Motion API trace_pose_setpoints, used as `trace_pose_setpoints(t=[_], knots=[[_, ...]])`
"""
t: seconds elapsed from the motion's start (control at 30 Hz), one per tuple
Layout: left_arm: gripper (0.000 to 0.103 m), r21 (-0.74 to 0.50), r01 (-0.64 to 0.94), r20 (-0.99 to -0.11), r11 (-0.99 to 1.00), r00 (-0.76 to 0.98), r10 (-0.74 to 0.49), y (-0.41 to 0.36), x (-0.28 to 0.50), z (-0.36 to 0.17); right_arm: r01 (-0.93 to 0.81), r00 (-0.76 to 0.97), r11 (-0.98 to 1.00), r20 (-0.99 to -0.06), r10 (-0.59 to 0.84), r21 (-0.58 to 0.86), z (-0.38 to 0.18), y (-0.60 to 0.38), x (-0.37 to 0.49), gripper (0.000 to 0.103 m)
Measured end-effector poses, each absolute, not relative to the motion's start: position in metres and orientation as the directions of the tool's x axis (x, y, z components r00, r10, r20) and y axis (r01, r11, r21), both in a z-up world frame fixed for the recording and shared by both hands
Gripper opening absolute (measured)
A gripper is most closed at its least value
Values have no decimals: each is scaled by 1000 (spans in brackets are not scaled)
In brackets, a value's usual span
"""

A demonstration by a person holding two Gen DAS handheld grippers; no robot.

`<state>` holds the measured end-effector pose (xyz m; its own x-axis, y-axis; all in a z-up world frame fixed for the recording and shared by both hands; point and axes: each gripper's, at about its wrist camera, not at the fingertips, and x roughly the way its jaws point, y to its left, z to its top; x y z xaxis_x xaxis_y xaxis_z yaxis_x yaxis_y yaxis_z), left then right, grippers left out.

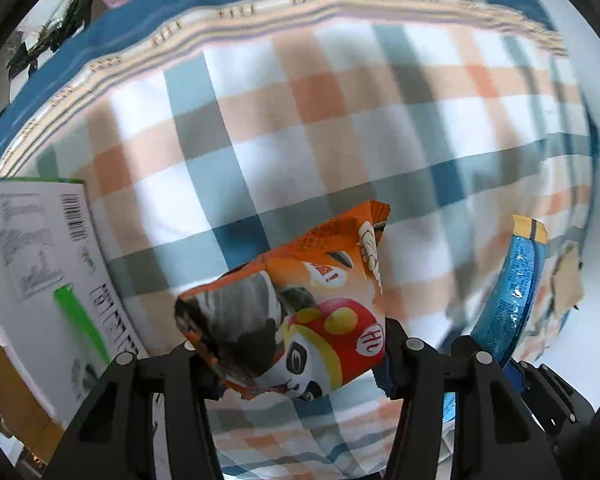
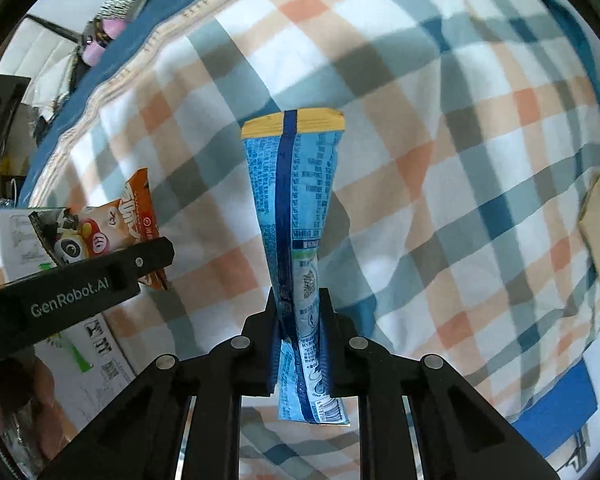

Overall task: Organize soft objects
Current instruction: 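Carry both items over the box and open both tools to release them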

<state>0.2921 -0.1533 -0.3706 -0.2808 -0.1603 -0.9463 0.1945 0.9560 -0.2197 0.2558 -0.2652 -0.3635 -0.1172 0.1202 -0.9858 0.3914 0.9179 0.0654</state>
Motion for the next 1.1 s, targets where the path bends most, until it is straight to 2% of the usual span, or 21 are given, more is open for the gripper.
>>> trace_pose_setpoints(t=[0.33,0.37,0.5,0.67,0.87,1.1], knots=[[51,-313,198,-949,929,-82,-303,-93,265,-266,325,0,939,-992,122,116,-272,-269,253,16],[51,-321,198,-947,926,-73,-312,-87,282,-255,318,13,940,-992,127,125,-263,-267,251,16],[51,-341,188,-938,921,0,-347,-40,279,-214,265,68,950,-986,155,168,-226,-237,250,16],[51,-332,139,-936,933,71,-344,19,274,-188,159,113,959,-970,217,233,-194,-166,253,16],[51,-294,22,-948,956,121,-294,114,262,-185,17,107,956,-951,289,293,-173,-73,257,16],[51,-288,-112,-955,951,102,-277,205,255,-213,-80,50,944,-945,323,319,-180,27,265,16]])
